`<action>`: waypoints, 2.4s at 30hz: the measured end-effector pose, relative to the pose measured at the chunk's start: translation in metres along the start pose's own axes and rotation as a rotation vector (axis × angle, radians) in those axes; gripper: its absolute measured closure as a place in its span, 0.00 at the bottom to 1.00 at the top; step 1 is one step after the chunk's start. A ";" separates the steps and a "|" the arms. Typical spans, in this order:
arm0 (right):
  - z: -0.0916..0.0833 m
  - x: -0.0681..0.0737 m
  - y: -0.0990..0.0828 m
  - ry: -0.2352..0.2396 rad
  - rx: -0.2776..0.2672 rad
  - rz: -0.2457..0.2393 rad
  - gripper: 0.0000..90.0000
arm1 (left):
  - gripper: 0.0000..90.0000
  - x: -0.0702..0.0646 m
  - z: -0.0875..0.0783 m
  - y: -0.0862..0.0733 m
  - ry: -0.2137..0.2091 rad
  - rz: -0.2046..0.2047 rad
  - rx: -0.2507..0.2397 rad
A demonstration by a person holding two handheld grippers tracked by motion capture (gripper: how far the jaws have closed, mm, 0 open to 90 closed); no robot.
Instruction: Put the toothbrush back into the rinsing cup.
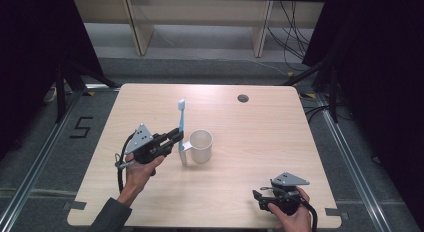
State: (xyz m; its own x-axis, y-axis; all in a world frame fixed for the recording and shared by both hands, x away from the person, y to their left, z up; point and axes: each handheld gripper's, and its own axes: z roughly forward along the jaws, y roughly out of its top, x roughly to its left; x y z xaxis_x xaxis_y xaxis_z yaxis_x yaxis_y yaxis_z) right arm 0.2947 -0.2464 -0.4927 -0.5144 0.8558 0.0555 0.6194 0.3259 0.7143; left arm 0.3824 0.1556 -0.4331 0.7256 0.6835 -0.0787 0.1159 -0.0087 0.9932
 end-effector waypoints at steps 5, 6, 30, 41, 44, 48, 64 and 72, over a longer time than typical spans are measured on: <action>0.000 0.000 0.000 0.001 -0.002 -0.006 0.26 | 0.87 0.000 0.004 -0.002 0.001 0.009 -0.013; 0.001 -0.001 0.000 0.004 -0.003 -0.017 0.26 | 0.87 0.000 0.005 -0.002 0.003 0.010 -0.013; 0.001 -0.001 -0.001 0.005 -0.002 -0.026 0.26 | 0.87 0.001 0.004 -0.034 0.020 0.019 -0.021; 0.001 0.000 0.000 0.007 0.002 -0.014 0.26 | 0.87 0.001 0.003 -0.046 0.019 0.019 -0.006; 0.001 0.001 0.000 0.010 0.004 -0.015 0.26 | 0.87 0.001 0.004 -0.047 0.020 0.015 -0.001; 0.002 -0.001 -0.001 0.005 -0.004 -0.032 0.26 | 0.87 0.002 0.004 -0.049 0.017 0.012 -0.007; 0.002 0.000 0.000 0.024 0.005 -0.012 0.26 | 0.87 0.001 0.002 -0.057 0.022 0.029 -0.012; 0.001 0.001 0.000 0.013 0.009 -0.006 0.26 | 0.87 -0.001 0.000 -0.062 0.023 0.023 -0.028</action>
State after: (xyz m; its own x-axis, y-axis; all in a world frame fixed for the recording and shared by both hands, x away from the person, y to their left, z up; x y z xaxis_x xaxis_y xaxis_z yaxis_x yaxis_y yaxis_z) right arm 0.2947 -0.2457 -0.4937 -0.5253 0.8488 0.0604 0.6217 0.3344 0.7082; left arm 0.3746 0.1553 -0.4943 0.7122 0.6999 -0.0544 0.0805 -0.0044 0.9967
